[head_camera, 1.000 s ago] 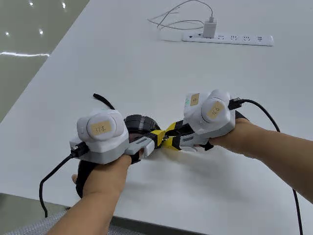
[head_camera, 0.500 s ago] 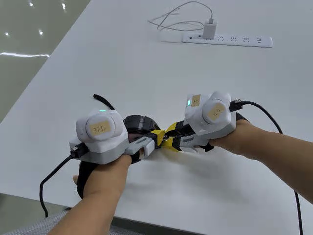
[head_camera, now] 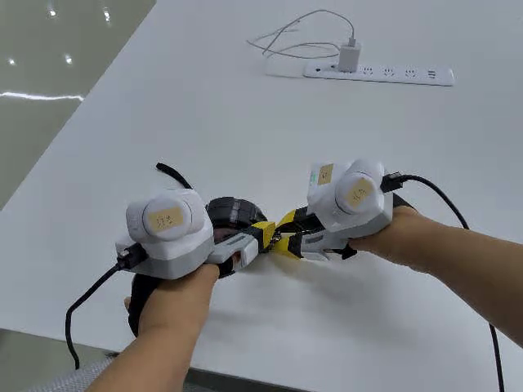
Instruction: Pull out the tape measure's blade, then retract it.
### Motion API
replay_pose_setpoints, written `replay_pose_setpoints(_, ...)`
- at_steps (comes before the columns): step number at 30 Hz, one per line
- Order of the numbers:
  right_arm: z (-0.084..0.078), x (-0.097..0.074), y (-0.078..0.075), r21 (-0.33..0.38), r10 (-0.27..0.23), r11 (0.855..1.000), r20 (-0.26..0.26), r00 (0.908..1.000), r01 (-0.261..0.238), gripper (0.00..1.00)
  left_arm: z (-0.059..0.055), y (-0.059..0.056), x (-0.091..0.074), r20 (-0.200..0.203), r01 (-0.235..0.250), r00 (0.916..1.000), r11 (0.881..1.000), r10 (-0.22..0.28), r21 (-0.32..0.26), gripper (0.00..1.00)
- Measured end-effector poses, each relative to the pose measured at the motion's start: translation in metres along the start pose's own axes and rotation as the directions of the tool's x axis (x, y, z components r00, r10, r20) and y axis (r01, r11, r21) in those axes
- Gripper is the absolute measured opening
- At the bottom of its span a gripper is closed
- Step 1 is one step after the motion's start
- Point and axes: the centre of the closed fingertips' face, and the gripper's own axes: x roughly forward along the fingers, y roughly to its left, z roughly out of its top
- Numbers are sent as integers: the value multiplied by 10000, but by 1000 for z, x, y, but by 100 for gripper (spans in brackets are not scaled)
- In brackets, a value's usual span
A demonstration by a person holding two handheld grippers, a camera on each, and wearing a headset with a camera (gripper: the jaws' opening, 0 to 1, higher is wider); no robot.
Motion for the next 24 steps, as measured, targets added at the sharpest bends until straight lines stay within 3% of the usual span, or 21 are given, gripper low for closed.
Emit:
replay_pose_setpoints(4,-2,-4,-4,182,-165,9997,-8,9999,165,18,3,0,0,118,44,9999,9996,-47,266,60)
replay_pose_setpoints(11,-3,-16,-5,415,-375,9984,55,9993,373,18,4,-2,0,182,246,9995,9994,-251,222,63)
replay_pose_setpoints(18,-9,-29,-6,831,-809,9933,53,9967,802,21,4,-5,-3,138,460,9988,9979,-467,448,68)
replay_pose_setpoints(24,-15,-40,-4,1418,-1264,9820,59,9920,1243,30,0,-4,-7,-80,643,9979,9956,-639,683,71)
